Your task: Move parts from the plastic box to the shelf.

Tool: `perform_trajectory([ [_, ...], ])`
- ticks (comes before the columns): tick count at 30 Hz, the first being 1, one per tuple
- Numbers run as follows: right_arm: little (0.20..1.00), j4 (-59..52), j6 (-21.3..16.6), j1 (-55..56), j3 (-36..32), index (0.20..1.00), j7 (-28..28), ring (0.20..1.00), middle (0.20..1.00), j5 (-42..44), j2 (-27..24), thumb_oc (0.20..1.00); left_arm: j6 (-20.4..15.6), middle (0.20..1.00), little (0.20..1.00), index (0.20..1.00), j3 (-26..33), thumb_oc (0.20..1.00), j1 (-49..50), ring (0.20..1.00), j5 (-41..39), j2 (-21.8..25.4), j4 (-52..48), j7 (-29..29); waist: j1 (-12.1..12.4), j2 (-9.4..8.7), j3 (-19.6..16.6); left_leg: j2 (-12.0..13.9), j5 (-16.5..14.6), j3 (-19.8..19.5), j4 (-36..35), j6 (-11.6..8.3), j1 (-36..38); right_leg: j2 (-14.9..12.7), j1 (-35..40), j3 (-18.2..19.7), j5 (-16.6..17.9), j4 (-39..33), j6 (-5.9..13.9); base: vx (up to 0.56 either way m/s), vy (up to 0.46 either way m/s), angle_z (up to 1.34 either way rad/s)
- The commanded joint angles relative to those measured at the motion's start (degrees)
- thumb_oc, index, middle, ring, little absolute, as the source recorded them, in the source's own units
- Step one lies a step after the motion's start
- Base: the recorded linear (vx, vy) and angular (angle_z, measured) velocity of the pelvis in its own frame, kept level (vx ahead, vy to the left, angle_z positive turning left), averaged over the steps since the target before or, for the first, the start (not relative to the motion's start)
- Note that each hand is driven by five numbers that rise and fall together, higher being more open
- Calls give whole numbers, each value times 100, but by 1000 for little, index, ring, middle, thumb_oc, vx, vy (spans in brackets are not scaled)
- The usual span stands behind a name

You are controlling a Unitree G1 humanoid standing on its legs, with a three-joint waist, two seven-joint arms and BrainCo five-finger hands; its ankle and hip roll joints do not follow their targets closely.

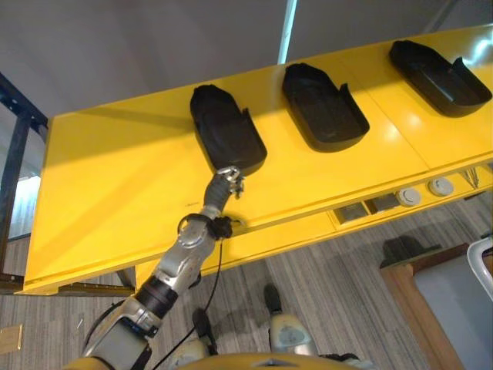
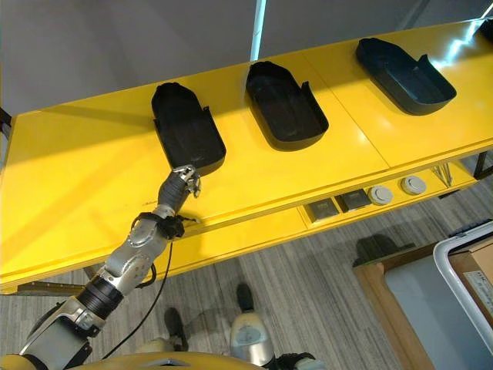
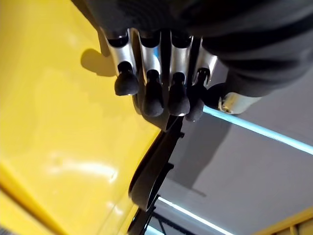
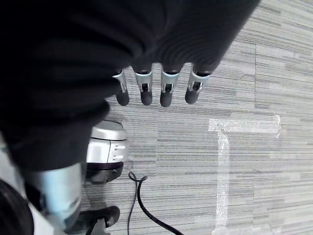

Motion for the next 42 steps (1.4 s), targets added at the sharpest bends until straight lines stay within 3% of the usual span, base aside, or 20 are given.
perform_trajectory([
  [1,1000,127,152,-199,127,1000,-107,1000,1000,-54,-122,1000,-328,200,200,200,122,200,-627,200,-10,-202,538,468,-87,56,121,30,-93,109,3,30,171,-46,-7,139,65,23,69,0,0,0],
  [6,1000,106,191,-182,107,1000,-131,1000,1000,-92,-76,1000,-526,200,200,200,347,200,-560,200,-100,-245,584,636,-62,46,125,54,-91,106,3,18,216,-24,52,118,34,23,55,8,-6,-3],
  [10,1000,137,175,-144,50,1000,-156,1000,1000,-89,-32,1000,-580,200,200,200,444,200,-457,200,-81,-165,461,393,4,42,71,71,-113,100,3,9,272,-19,132,68,-9,23,55,1,-8,1],
  [15,1000,307,126,-124,-149,1000,-186,1000,1000,99,30,1000,-611,200,200,200,416,200,-23,200,693,189,-271,197,224,53,-98,78,-153,39,3,-2,358,-17,285,-61,-64,23,51,-4,-28,3],
  [17,1000,466,91,-167,-290,1000,-227,1000,1000,413,112,1000,-1220,200,200,200,404,200,813,200,1622,605,-818,645,551,20,-274,84,-201,-42,3,-11,454,-37,489,-280,-146,23,19,-79,-34,24],
  [18,1000,488,76,-171,-306,1000,-229,1000,1000,455,124,1000,-1292,200,200,200,425,200,930,200,1856,662,-856,805,602,11,-299,84,-208,-53,3,-10,464,-42,518,-317,-162,23,16,-92,-30,24],
  [19,1000,530,68,-185,-349,1000,-221,1000,1000,550,146,1000,-1511,357,357,357,455,357,1248,357,2268,830,-885,917,719,-11,-349,85,-212,-73,3,-9,489,-49,588,-397,-188,23,9,-66,-23,29],
  [21,1000,572,68,-209,-376,1000,-216,1000,1000,662,180,1000,-1672,523,523,523,484,523,1552,523,2731,986,-837,1108,847,-48,-400,83,-204,-105,3,-16,512,-61,662,-487,-202,23,1,-72,-31,31],
  [22,1000,614,65,-236,-388,1000,-190,1000,1000,703,200,1000,-1702,526,526,526,554,526,1834,526,2846,1121,-794,1265,979,-77,-442,85,-194,-141,3,-18,530,-70,730,-583,-217,23,-6,-99,-31,22],
  [23,1000,655,70,-274,-408,1000,-159,1000,1000,682,202,1000,-1754,523,523,523,590,523,2067,523,3078,1275,-699,1346,1103,-92,-483,80,-195,-185,3,-10,540,-74,786,-662,-237,23,-9,-107,-32,30],
  [26,1000,842,137,-479,-418,1000,-48,1000,1000,569,161,1000,-1828,391,391,391,551,391,2529,391,4130,1619,-83,1658,1413,-138,-555,59,-175,-346,3,-6,599,-58,953,-865,-265,23,-34,-69,-20,43],
  [29,1000,989,103,-628,-373,1000,-36,1000,1000,695,166,1000,-1882,388,388,388,464,388,2762,388,4279,1587,551,1837,1555,-158,-603,36,-178,-441,3,-7,618,-40,1023,-948,-287,23,-36,-46,-10,24],
  [30,1000,1041,104,-725,-402,1000,22,1000,1000,702,163,1000,-1921,344,344,344,411,344,2902,344,4396,1497,840,1949,1632,-167,-615,33,-165,-501,3,-9,610,-26,1040,-974,-292,23,-43,-58,-29,19],
  [32,1000,1123,118,-855,-426,1000,75,1000,1000,740,190,1000,-1818,200,200,200,430,200,3198,200,3959,1136,1706,2509,1769,-182,-627,28,-156,-604,3,-25,598,-19,1066,-1058,-303,23,-41,-62,-34,30],
  [34,1000,1181,97,-856,-404,1000,52,1000,1000,821,233,1000,-1926,200,200,200,577,200,3271,200,3760,851,2373,2568,1806,-200,-640,24,-139,-638,3,-31,586,-23,1063,-1105,-294,23,-35,-42,-30,20],
  [36,1000,1204,94,-834,-389,1000,3,1000,1000,971,271,1000,-1714,200,200,200,728,200,3309,200,3392,642,2801,2454,1831,-216,-644,16,-122,-676,3,-35,566,-28,1049,-1138,-280,23,-21,-44,-38,12],
  [37,1000,1224,83,-821,-418,1000,-44,1000,1000,1054,304,1000,-1572,351,351,351,924,351,3350,351,3008,417,3348,1950,1840,-227,-638,15,-100,-699,3,-40,546,-40,1034,-1166,-260,23,-4,-50,-34,20],
  [38,1000,1242,72,-816,-434,1000,-81,1000,1000,1080,320,1000,-1369,1000,1000,1000,1048,1000,3356,1000,2895,278,3634,1801,1843,-231,-636,18,-86,-714,3,-44,534,-44,1024,-1184,-246,23,1,-51,-23,24],
  [40,1000,1305,123,-820,-550,1000,-11,1000,1000,858,293,1000,-1472,1000,1000,1000,1337,1000,3355,1000,2695,15,4642,1465,1817,-242,-654,16,-75,-720,3,-43,519,-57,1001,-1189,-236,23,14,-27,11,16],
  [42,1000,1336,157,-821,-575,1000,20,1000,1000,774,281,1000,-1468,1000,1000,1000,1510,1000,3315,1000,2545,-50,4936,1491,1804,-242,-660,16,-67,-724,3,-45,518,-60,991,-1182,-219,23,20,-4,13,3],
])
